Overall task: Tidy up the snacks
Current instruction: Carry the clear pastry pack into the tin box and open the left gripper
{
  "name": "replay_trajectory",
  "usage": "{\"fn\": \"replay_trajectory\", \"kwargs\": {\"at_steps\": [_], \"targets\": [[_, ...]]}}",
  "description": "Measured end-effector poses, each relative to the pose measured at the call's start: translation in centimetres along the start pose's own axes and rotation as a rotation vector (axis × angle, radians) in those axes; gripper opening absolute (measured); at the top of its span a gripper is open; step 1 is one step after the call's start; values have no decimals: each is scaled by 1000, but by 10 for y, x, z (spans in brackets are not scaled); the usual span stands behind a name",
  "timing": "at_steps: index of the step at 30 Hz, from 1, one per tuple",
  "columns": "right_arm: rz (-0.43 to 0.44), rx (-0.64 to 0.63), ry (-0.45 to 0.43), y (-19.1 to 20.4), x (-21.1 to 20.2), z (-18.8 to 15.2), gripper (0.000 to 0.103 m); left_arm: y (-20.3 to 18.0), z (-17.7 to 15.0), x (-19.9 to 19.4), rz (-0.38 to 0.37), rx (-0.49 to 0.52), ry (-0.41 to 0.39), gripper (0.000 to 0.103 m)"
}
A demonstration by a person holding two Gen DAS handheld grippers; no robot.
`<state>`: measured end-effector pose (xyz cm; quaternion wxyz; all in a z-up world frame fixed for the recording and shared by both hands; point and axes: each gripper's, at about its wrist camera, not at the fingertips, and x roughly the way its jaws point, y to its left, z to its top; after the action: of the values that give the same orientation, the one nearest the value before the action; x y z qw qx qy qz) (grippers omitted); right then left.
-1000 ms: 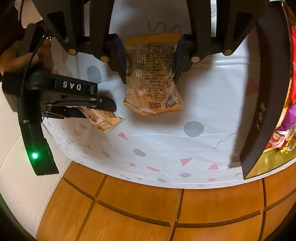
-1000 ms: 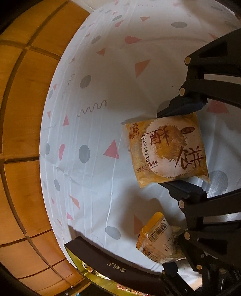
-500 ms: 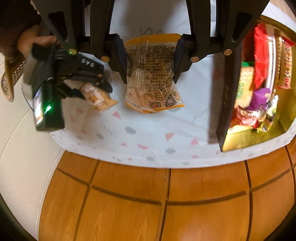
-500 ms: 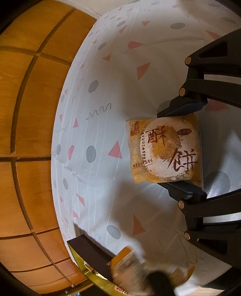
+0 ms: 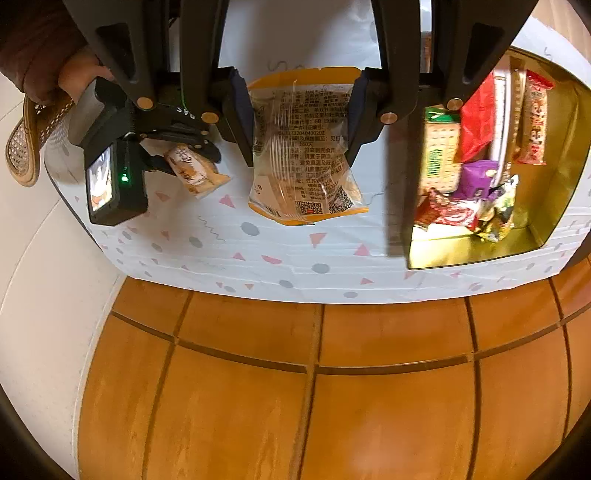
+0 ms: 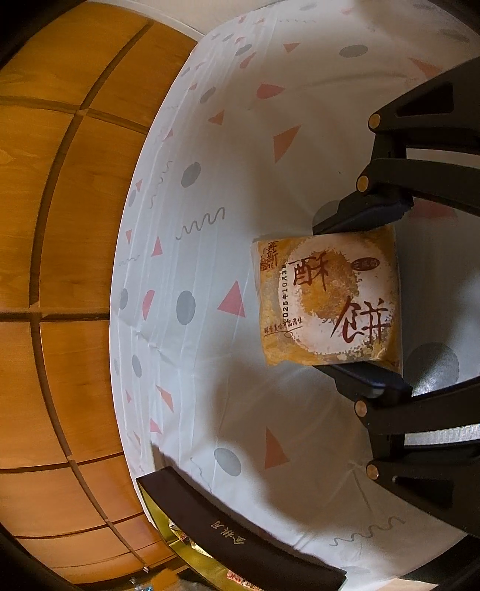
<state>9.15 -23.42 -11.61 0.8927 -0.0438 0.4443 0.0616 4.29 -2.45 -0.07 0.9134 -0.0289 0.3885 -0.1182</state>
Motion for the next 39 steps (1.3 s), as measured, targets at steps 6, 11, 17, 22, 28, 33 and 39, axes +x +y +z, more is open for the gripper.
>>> {"fn": "replay_trajectory", "kwargs": {"at_steps": [6,11,17,22,28,33,39], "targets": [[-7,-2,0,1,0,0,62,19,1,-7,18,-43,-4,44],[-12,-5,1,2,0,0,62,43,1,-16,28,-93,-10,44],[-10,-1,-2,2,0,0,62,102,-1,-34,66,-226,-18,44],[-9,1,-4,2,-1,0,62,164,-5,-47,166,-344,-21,44],[-7,6,-9,1,-1,0,62,224,2,-44,249,-440,-9,44],[-6,7,-12,1,-1,-1,62,251,18,-23,260,-495,15,44],[-6,9,-15,1,-1,-1,62,272,25,8,296,-551,63,44]]}}
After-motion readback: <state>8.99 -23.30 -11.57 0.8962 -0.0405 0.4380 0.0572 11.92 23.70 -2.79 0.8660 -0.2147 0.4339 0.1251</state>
